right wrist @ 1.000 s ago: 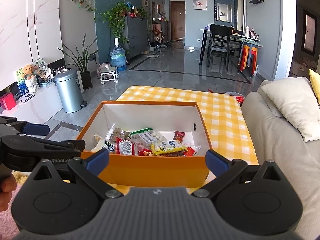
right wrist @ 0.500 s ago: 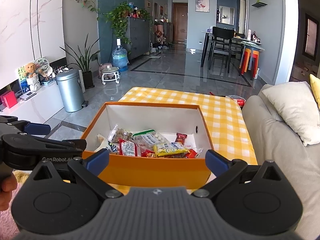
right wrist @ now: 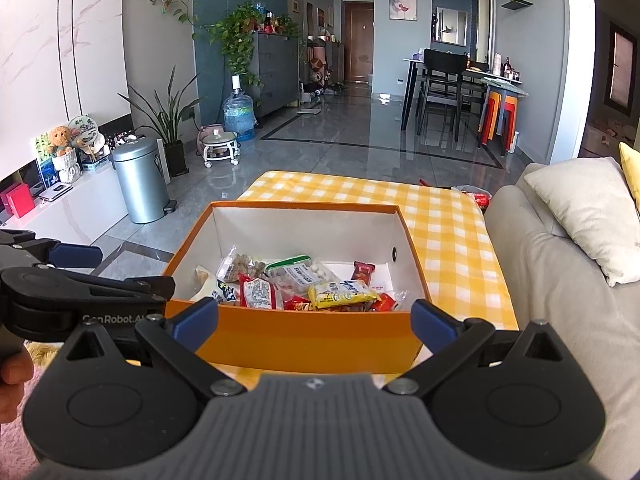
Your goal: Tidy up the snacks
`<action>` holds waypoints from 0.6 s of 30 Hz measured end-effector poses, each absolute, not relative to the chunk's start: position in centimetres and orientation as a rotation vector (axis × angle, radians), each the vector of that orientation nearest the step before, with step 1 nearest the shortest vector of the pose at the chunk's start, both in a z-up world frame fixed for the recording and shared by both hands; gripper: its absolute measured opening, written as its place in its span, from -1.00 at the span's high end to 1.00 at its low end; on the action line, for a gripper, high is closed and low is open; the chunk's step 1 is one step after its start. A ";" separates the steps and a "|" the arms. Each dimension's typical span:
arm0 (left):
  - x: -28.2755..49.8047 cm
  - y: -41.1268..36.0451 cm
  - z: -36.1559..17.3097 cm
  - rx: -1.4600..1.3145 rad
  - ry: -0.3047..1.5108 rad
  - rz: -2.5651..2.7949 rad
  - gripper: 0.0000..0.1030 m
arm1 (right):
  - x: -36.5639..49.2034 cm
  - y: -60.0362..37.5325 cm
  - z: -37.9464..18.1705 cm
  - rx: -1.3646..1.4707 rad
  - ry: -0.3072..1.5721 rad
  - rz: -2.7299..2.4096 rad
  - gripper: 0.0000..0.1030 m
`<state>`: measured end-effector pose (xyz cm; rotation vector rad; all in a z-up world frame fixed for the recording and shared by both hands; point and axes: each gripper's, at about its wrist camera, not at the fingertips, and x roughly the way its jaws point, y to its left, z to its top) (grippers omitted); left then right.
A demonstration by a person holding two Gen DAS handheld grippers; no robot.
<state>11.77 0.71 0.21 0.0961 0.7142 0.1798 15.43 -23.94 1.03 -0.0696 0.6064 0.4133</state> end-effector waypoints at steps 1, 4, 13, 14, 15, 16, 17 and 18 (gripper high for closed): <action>11.8 0.7 0.2 0.096 0.714 0.179 -0.84 | 15.5 -23.9 1.0 -0.070 0.607 0.414 -0.92; 11.7 0.4 0.3 0.092 0.712 0.176 -0.84 | 15.5 -23.9 1.0 -0.070 0.607 0.411 -0.92; 11.7 -0.1 0.4 0.094 0.709 0.176 -0.84 | 15.6 -24.0 1.0 -0.067 0.610 0.411 -0.92; 11.7 -0.1 0.4 0.095 0.708 0.175 -0.84 | 15.6 -24.0 1.0 -0.067 0.611 0.410 -0.92; 11.6 -0.1 0.4 0.095 0.707 0.174 -0.84 | 15.6 -24.0 1.0 -0.067 0.612 0.410 -0.92; 11.7 -0.2 0.4 0.094 0.707 0.176 -0.84 | 15.7 -24.0 0.9 -0.067 0.614 0.410 -0.92; 11.7 -0.4 0.5 0.093 0.706 0.177 -0.84 | 15.6 -23.9 0.8 -0.067 0.615 0.410 -0.92; 11.7 -0.4 0.5 0.093 0.706 0.176 -0.84 | 15.6 -23.9 0.8 -0.067 0.617 0.410 -0.92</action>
